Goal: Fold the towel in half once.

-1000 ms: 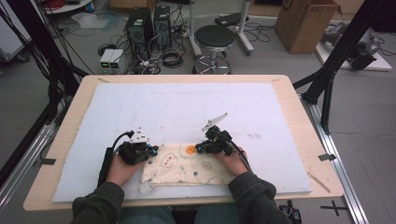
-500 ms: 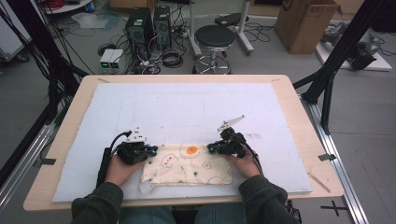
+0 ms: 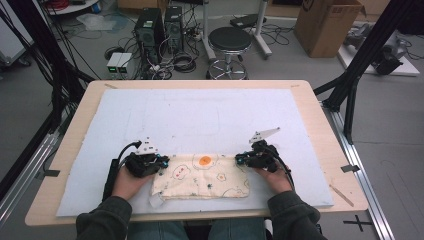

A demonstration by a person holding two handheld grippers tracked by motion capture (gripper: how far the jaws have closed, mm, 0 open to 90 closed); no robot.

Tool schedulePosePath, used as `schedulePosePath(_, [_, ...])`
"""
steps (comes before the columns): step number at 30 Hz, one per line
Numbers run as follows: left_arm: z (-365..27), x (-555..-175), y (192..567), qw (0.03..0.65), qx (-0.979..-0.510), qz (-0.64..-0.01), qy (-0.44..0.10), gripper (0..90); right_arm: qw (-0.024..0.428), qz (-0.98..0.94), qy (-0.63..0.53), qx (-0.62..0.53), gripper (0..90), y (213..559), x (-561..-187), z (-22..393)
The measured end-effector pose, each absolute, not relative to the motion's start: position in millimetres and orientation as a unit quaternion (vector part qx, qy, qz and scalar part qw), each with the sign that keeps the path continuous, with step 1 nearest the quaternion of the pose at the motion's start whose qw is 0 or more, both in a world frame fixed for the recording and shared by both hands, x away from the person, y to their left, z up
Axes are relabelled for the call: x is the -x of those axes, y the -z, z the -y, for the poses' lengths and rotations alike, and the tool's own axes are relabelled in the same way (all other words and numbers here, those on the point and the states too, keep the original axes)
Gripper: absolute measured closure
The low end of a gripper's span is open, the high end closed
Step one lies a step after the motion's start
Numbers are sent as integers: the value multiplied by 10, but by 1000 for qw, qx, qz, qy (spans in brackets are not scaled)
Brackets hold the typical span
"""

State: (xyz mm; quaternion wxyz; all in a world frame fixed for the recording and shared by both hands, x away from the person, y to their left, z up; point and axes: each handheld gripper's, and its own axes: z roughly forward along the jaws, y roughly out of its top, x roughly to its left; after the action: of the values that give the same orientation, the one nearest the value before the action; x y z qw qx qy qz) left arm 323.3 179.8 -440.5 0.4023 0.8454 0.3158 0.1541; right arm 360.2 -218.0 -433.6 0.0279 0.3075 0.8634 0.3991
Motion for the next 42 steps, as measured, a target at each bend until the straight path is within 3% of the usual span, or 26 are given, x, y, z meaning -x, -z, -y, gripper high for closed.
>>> schedulePosePath(6, [-1861,-3230,4350,435,-827,-319,-160,787,35,-851,-424,-309,825,4285,-3630,2167])
schedulePosePath(12, [-1846,-3283,4425,400,-840,-332,-154,824,35,-863,-399,-307,824,4355,-3665,2110])
schedulePosePath(29, [-1849,-3279,4434,400,-840,-331,-154,825,37,-861,-392,-322,817,4393,-3663,2264])
schedulePosePath(42, [-1943,-3267,4328,424,-819,-346,-172,738,37,-841,-427,-330,741,4309,-3636,2380])
